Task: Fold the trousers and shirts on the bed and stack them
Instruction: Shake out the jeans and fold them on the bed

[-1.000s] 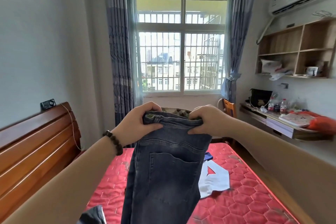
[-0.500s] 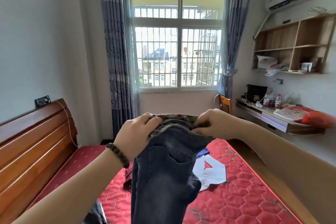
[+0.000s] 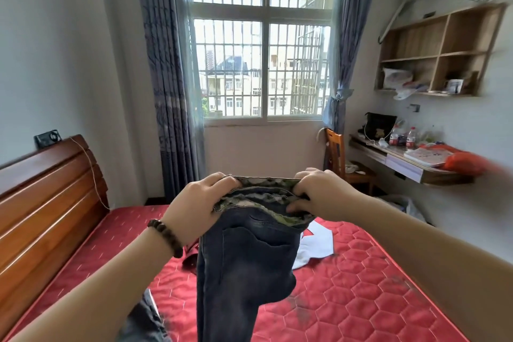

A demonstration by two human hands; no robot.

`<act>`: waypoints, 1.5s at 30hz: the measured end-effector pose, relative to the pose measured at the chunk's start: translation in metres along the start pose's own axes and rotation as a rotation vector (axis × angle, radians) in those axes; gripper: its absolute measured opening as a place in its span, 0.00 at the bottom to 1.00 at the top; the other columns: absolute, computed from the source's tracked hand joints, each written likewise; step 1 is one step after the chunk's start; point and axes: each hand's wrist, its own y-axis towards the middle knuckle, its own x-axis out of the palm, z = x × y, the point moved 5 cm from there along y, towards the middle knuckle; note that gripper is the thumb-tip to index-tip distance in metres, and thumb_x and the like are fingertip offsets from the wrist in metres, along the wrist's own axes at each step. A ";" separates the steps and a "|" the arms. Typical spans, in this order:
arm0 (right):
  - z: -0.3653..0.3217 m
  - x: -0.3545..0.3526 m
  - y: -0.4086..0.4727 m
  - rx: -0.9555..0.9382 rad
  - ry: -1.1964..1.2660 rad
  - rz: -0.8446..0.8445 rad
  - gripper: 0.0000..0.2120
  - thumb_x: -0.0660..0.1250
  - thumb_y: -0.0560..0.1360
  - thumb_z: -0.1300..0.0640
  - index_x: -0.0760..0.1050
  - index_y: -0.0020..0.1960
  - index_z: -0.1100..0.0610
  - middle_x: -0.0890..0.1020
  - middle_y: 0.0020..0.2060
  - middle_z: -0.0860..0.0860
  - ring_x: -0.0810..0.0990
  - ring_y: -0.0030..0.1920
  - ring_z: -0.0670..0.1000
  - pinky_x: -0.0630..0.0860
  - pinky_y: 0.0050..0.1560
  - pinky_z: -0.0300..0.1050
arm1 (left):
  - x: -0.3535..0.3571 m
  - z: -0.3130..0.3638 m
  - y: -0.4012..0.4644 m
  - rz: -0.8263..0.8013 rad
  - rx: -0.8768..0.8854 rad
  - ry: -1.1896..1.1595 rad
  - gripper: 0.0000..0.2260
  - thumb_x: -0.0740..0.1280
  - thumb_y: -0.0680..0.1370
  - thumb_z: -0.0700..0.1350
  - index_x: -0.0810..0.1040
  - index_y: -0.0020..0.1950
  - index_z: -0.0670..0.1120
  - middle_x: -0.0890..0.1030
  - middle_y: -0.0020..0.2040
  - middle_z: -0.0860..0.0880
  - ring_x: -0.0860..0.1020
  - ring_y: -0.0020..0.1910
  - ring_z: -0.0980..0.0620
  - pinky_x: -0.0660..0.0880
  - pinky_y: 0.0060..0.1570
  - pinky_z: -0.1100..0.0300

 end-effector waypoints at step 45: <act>0.001 0.001 -0.027 -0.108 0.493 0.119 0.17 0.77 0.66 0.47 0.75 0.44 0.57 0.76 0.35 0.45 0.72 0.36 0.43 0.70 0.38 0.36 | -0.009 -0.025 -0.002 0.070 -0.314 -0.544 0.12 0.74 0.65 0.55 0.81 0.38 0.48 0.81 0.34 0.55 0.75 0.34 0.60 0.73 0.38 0.69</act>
